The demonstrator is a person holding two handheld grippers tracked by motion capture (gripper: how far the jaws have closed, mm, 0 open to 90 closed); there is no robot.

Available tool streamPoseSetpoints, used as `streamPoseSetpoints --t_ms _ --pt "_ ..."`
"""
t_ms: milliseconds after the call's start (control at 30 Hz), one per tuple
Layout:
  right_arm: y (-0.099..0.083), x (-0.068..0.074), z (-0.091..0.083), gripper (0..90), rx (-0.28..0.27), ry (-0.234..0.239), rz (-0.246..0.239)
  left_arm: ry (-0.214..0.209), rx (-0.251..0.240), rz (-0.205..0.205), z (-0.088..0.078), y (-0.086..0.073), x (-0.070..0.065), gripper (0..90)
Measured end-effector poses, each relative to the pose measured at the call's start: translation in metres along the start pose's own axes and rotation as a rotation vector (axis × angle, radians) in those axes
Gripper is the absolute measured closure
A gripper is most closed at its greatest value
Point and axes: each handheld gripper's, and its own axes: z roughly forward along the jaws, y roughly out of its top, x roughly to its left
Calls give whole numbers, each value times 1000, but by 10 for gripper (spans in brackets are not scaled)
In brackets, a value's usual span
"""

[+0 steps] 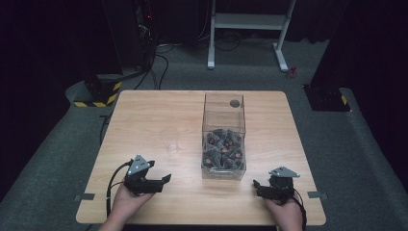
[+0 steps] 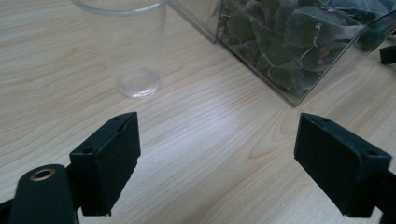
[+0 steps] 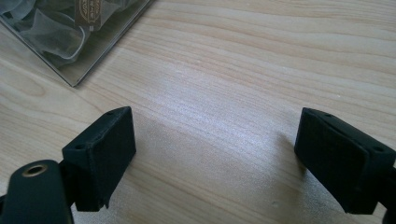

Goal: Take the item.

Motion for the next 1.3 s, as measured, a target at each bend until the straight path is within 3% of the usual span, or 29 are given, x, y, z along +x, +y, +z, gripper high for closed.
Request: streamPoseSetpoints --t_ms 467,767,900,1300 --pt "0 0 0 124 0 0 1 -30 -16 36 12 18 -13 165" --pt "0 0 0 125 0 -1 -1 -60 -37 29 17 26 -19 179" --pt "0 1 0 126 1 1 2 -73 -41 51 21 34 -24 182" --pt "0 1 0 126 1 2 0 -104 -62 56 31 48 -35 191"
